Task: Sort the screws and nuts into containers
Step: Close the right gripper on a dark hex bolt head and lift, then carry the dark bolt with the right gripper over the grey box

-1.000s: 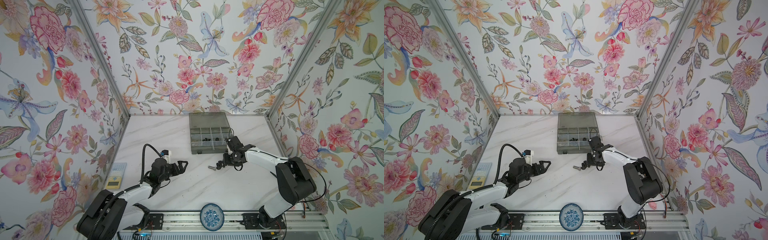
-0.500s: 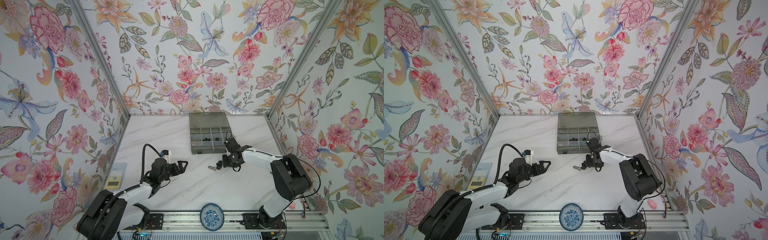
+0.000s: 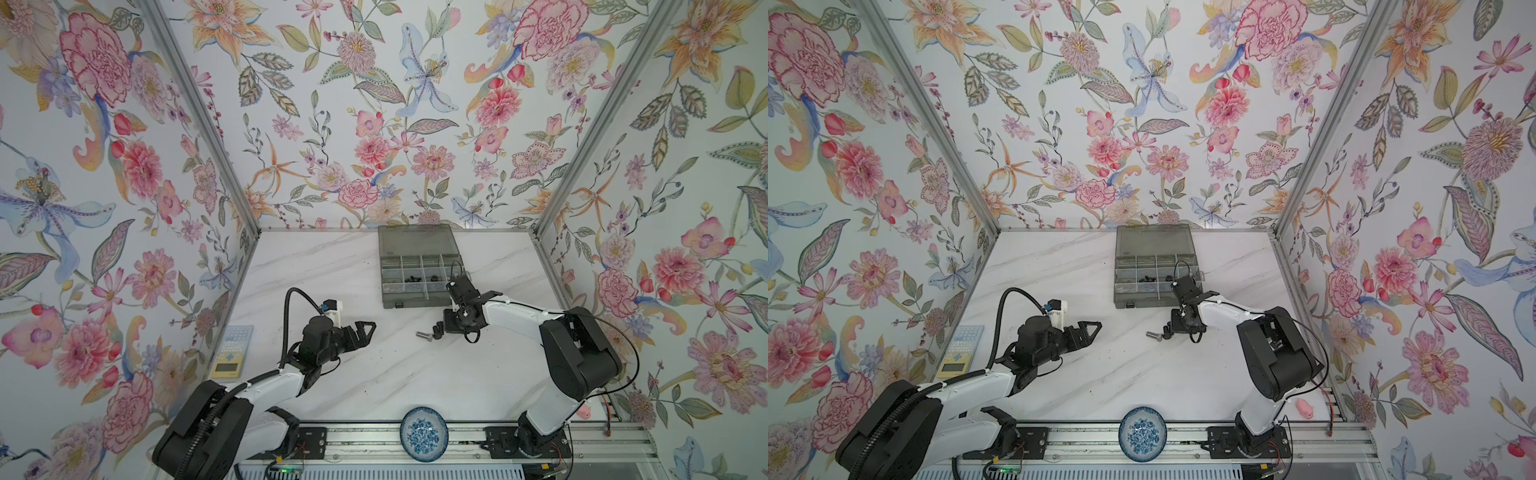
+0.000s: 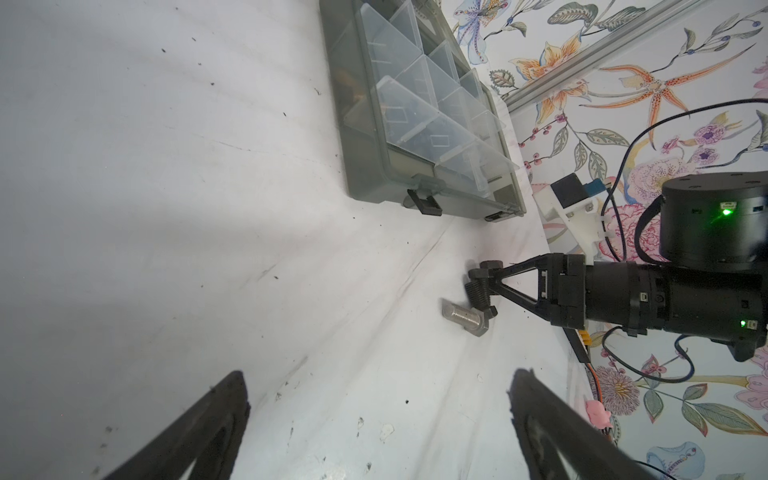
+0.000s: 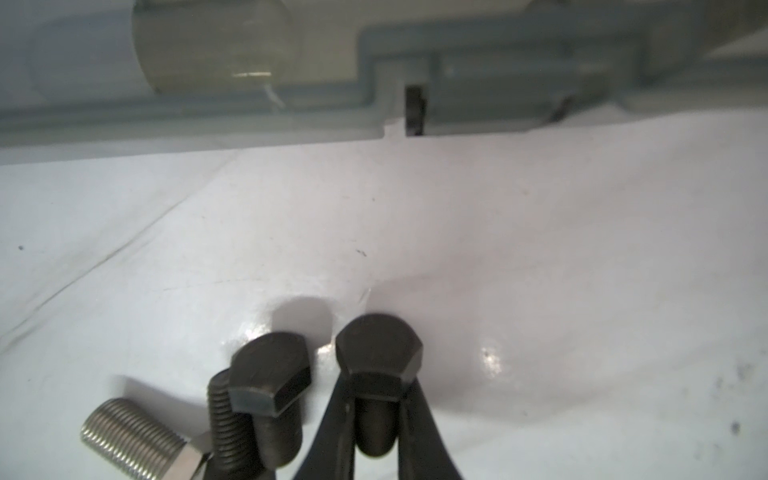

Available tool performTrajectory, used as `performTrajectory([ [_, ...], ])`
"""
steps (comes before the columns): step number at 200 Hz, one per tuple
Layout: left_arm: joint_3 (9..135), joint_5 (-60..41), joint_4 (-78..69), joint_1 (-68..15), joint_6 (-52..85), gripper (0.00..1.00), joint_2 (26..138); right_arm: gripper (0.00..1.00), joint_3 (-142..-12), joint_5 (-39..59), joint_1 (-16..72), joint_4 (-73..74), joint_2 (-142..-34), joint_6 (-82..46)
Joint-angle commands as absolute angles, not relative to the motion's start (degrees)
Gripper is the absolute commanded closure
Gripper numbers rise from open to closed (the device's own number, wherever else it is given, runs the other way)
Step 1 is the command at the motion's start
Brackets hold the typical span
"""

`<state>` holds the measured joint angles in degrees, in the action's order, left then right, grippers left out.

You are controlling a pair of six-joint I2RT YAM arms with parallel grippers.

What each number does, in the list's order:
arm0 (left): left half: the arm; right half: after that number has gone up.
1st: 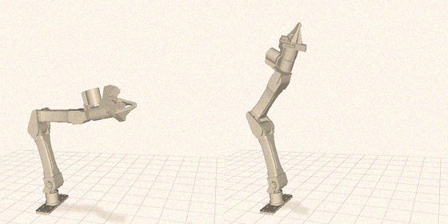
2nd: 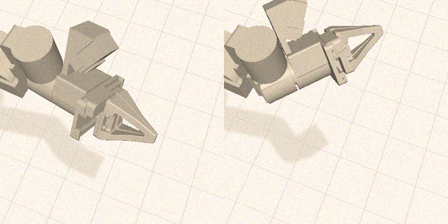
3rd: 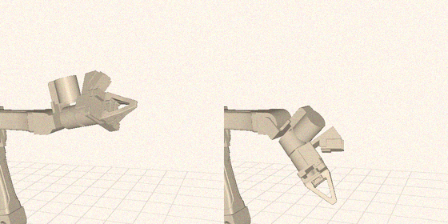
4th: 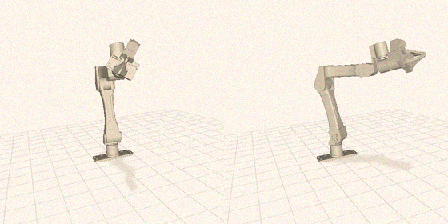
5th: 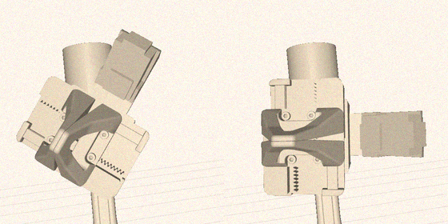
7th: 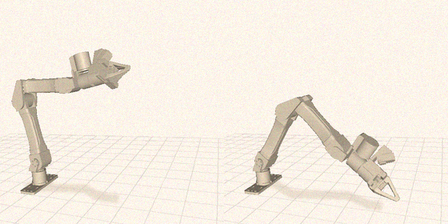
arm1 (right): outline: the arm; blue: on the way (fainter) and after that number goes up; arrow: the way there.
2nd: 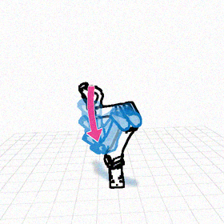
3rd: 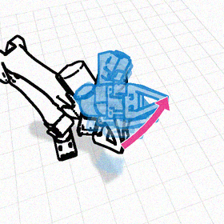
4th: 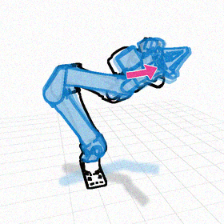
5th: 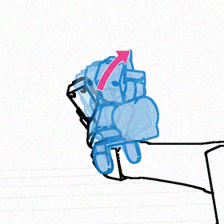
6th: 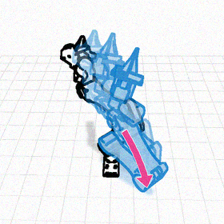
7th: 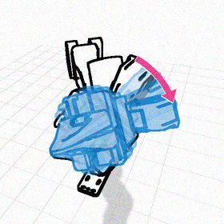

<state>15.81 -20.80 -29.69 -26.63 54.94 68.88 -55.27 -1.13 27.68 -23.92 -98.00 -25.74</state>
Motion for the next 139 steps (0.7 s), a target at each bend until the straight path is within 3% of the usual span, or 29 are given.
performTrajectory([
  [1, 15.82, -21.03, -30.31, -25.96, 55.28, 0.01, 67.72, 0.97, -53.73, -0.76, 27.8, -25.05, -98.46, -23.85],
  [83, 15.74, -20.92, -29.99, -25.99, 55.32, 0.01, 67.12, 1.0, -59.15, 6.92, 27.11, -24.12, -87.35, -12.95],
  [139, 15.47, -21.08, -30.15, -25.94, 55.46, 0.01, 66.35, 1.0, -71.65, 11.08, 27.17, -25.44, -92.41, -3.45],
])
